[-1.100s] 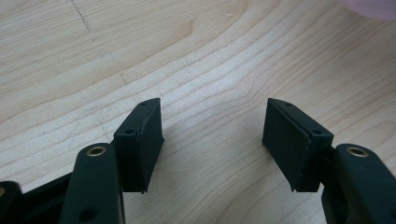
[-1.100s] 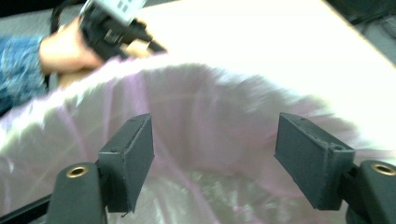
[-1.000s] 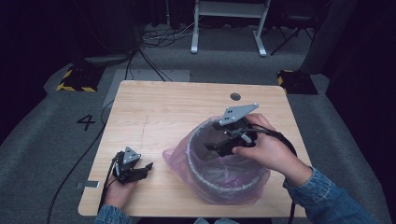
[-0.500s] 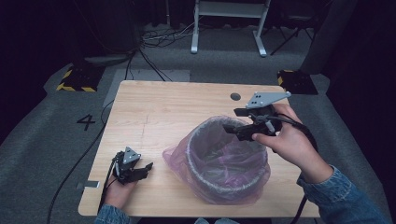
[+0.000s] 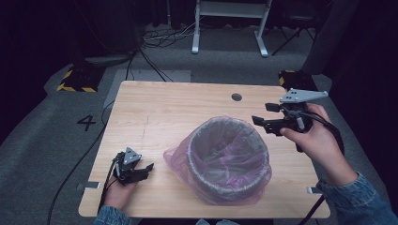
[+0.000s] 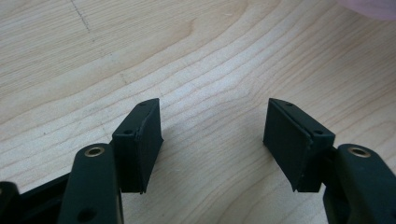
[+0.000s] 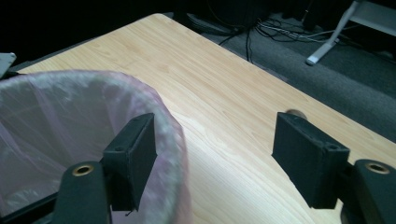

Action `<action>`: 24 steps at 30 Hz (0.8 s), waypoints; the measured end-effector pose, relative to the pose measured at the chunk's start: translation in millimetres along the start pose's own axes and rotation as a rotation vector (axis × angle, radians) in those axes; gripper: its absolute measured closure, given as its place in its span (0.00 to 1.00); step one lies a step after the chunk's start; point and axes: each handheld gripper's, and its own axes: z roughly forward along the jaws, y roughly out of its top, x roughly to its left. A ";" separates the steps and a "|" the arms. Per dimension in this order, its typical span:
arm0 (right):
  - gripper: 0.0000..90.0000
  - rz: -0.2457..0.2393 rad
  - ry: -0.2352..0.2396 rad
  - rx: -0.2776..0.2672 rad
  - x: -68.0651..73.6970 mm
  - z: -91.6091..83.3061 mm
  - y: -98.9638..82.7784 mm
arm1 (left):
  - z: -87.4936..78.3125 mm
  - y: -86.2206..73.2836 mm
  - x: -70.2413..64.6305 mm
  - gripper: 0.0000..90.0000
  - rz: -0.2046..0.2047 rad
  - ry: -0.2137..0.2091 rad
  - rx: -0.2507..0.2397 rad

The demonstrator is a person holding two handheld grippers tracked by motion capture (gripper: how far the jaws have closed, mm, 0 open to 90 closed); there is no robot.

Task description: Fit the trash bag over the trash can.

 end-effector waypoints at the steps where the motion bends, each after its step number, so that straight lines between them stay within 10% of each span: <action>1: 0.34 0.006 -0.004 0.002 -2.7 -2.8 -2.6 | -0.2 -0.1 0.4 0.39 0.004 -0.004 0.001; 24: 0.32 0.125 -0.095 -0.007 -43.5 -48.3 -88.1 | -1.4 -1.3 5.8 0.35 0.013 -0.013 0.008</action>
